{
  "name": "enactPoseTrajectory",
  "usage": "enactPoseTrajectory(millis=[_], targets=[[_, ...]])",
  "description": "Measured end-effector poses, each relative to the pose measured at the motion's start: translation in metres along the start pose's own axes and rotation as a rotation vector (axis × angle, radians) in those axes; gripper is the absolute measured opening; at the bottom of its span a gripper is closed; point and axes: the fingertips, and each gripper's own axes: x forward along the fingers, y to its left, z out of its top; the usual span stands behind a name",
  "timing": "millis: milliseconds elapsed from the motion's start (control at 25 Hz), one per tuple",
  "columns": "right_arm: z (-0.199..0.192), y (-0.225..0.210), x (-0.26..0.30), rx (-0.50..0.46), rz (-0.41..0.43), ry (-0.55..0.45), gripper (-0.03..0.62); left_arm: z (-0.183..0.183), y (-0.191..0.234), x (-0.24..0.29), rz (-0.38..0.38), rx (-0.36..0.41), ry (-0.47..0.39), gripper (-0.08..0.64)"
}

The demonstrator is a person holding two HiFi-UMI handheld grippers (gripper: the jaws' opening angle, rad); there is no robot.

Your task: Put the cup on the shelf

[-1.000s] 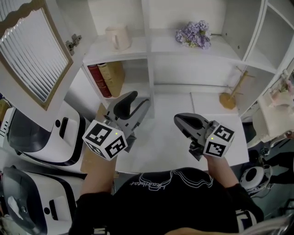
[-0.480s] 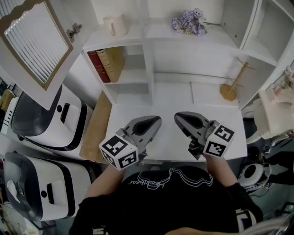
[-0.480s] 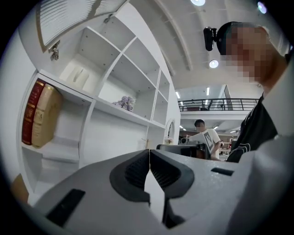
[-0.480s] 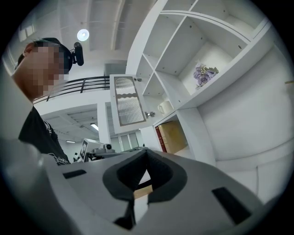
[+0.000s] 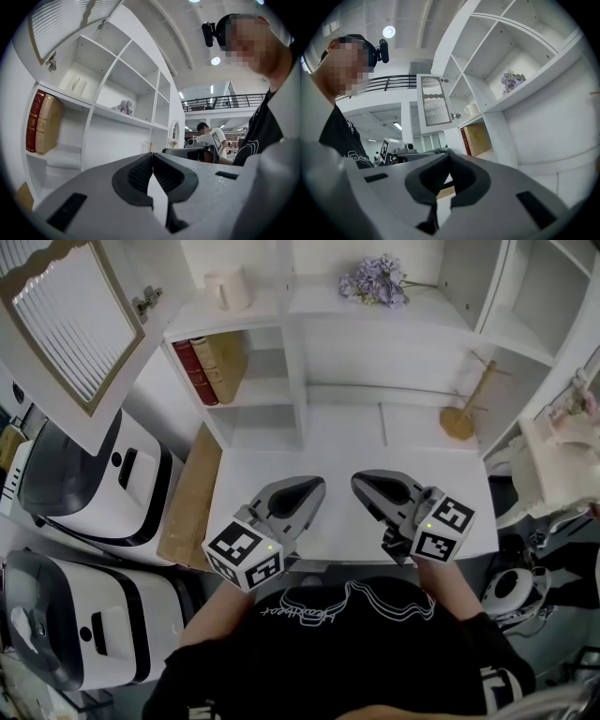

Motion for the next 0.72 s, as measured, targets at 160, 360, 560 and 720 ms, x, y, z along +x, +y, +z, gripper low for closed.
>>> enactPoseTrajectory(millis=[160, 360, 560, 720], targets=[[0.0004, 0.0012, -0.0037, 0.001, -0.009, 0.000, 0.006, 0.0026, -0.0014, -0.0003, -0.011, 0.002, -0.006, 0.005], [0.0005, 0.0018, -0.0057, -0.008, -0.018, 0.004, 0.006, 0.0027, -0.0042, 0.0035, -0.028, -0.008, -0.003, 0.005], [0.0022, 0.0002, -0.0045, -0.012, -0.024, 0.007, 0.006, 0.0018, -0.0031, 0.0062, -0.044, -0.032, -0.002, 0.005], [0.0030, 0.0001, 0.0000, -0.014, -0.021, 0.014, 0.006, 0.0044, 0.0002, 0.0069, -0.044, -0.042, -0.008, 0.005]])
